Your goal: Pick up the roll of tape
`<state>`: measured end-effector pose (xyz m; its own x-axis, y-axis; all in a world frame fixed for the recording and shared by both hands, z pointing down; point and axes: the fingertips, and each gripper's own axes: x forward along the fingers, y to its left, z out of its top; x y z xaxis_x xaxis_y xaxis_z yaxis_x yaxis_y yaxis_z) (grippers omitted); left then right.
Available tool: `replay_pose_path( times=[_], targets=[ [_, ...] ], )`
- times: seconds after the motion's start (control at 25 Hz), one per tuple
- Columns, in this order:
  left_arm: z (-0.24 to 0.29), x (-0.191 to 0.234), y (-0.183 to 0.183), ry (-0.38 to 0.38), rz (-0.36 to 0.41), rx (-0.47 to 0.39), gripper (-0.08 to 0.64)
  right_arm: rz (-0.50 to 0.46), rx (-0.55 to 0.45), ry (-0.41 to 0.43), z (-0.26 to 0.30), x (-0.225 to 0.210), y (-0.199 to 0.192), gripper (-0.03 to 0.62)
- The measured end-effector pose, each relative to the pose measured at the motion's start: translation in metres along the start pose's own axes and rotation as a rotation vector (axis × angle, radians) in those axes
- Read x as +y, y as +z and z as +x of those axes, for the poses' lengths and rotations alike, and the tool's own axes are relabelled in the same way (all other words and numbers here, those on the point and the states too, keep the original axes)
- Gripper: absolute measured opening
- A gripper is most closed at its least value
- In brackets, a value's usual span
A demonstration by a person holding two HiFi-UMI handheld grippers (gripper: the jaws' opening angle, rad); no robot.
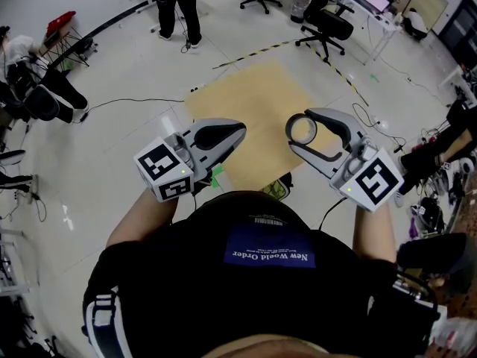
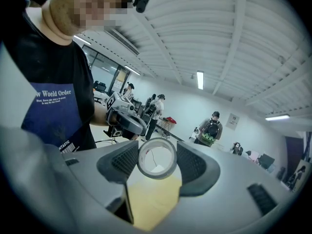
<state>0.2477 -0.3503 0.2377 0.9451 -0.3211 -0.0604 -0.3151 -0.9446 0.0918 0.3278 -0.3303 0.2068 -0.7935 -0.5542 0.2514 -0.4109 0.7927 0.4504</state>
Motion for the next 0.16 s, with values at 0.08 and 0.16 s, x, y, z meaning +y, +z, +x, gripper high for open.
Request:
replay_pose_path(
  times=[0.08,0.16],
  targets=[
    [-0.0002,0.0001,0.0015,-0.001,0.0,0.0,0.006,-0.004,-0.001,0.001,0.0002,-0.0006,0.002,0.238],
    [-0.0005,0.0005,0.0025,-0.002,0.0,0.002,0.006,-0.006,-0.003,0.001,0.0005,-0.0012,0.0039,0.238]
  ],
)
